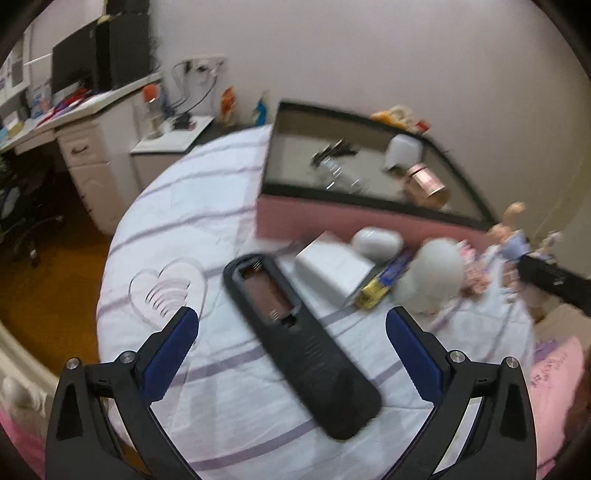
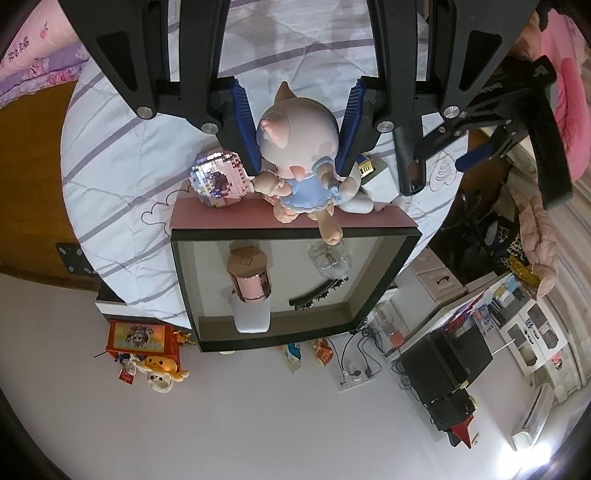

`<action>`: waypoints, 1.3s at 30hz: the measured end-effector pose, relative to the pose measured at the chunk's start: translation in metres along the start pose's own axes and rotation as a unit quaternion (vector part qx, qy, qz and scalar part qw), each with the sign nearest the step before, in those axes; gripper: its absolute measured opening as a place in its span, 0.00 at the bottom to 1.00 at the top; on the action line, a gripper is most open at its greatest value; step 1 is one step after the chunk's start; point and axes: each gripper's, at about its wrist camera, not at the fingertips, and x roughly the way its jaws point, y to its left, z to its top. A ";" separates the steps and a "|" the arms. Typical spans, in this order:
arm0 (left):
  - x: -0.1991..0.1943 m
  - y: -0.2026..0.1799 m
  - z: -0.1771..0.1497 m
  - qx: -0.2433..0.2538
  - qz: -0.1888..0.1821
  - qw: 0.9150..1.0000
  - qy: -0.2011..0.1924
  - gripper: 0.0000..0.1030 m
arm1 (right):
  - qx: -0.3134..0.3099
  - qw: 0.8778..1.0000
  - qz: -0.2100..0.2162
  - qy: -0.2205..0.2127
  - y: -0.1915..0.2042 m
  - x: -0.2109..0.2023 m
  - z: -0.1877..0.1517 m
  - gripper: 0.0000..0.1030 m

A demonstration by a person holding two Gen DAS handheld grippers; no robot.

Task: Organize rigid objects
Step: 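Carry the remote into the pink box with the left tool while the right tool places the pig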

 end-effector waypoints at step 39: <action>-0.028 0.004 0.025 0.032 -0.127 0.991 -0.032 0.15 | -0.008 1.000 0.011 -0.004 0.011 -0.003 0.002 0.41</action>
